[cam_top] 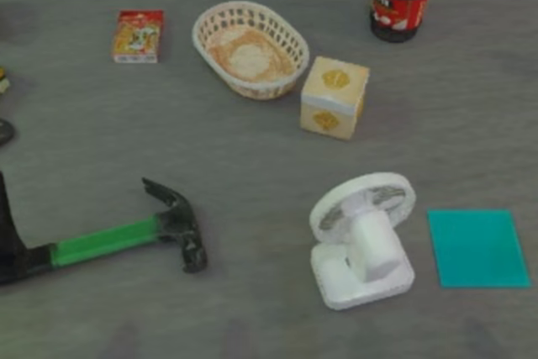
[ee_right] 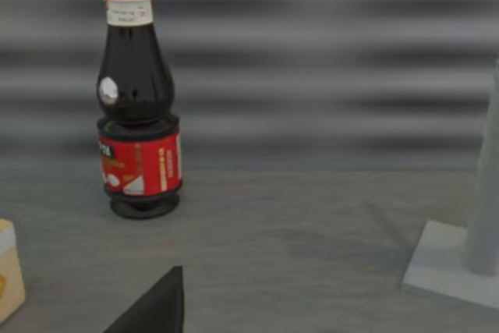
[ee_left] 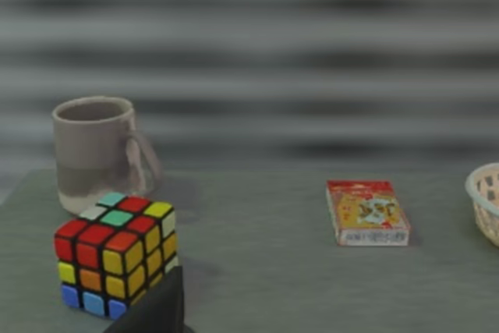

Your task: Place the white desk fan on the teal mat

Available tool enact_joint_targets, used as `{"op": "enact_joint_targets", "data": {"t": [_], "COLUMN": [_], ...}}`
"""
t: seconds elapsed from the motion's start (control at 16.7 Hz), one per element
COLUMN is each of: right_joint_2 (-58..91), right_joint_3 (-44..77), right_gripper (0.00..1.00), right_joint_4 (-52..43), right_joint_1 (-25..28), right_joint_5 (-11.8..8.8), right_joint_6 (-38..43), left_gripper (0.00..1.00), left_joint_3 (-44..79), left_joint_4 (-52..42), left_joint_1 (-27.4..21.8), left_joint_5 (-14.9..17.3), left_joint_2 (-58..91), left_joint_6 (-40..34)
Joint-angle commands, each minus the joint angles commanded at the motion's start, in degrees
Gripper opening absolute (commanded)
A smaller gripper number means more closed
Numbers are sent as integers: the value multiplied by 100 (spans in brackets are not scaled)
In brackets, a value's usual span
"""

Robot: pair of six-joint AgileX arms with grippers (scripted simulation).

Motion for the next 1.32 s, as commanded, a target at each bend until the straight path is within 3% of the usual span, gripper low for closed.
{"op": "enact_joint_targets", "data": {"t": [0.24,0.48,1.32], "right_joint_2": [175,1257,8850], "right_joint_3": [171,1186,8278], "right_gripper": [100,100,100], "right_joint_4": [-172,-1139,-6259], "right_joint_1": [81,509,3008], "right_joint_5": [1,16,-5], "right_joint_6": [-148,-929,-5186], "left_gripper": [100,100,100], "left_joint_3": [0,0,0], "left_joint_4": [0,0,0], "left_joint_1": [0,0,0], "left_joint_5": [0,0,0], "left_joint_2": [0,0,0], "left_joint_6": [0,0,0]}}
